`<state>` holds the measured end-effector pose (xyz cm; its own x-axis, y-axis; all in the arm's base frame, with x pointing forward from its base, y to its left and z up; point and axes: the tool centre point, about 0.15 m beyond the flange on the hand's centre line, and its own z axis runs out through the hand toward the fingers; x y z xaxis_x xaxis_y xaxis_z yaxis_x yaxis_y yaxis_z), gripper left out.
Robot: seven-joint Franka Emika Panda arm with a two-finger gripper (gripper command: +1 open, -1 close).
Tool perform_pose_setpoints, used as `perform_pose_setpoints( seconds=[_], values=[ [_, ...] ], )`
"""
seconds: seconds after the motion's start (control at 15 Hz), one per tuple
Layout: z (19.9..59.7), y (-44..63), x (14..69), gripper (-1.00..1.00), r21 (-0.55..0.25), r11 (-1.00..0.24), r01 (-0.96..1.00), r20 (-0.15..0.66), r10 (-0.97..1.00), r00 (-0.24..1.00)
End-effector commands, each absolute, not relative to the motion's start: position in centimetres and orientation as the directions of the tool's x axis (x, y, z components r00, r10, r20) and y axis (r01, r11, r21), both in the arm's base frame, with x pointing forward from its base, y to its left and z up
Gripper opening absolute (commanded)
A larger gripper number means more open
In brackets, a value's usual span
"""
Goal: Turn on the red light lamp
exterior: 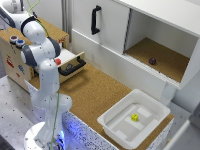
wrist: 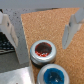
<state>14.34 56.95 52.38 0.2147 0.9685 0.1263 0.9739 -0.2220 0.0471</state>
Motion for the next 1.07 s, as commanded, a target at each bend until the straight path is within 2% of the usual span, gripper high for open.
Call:
perform_pose_setpoints(
  seconds=[0.0, 0.27, 1.0],
  values=[
    [52.8, 62.6, 15.6, -1.0, 0.105, -0.186, 0.977, -0.05, 0.98, 0.192],
    [51.6, 63.4, 15.5, -1.0, 0.072, -0.148, 0.986, -0.056, 0.987, 0.152],
    [47.9, 64.0, 17.9, -1.0, 0.075, -0.125, 0.989, -0.064, 0.989, 0.13]
  ],
)
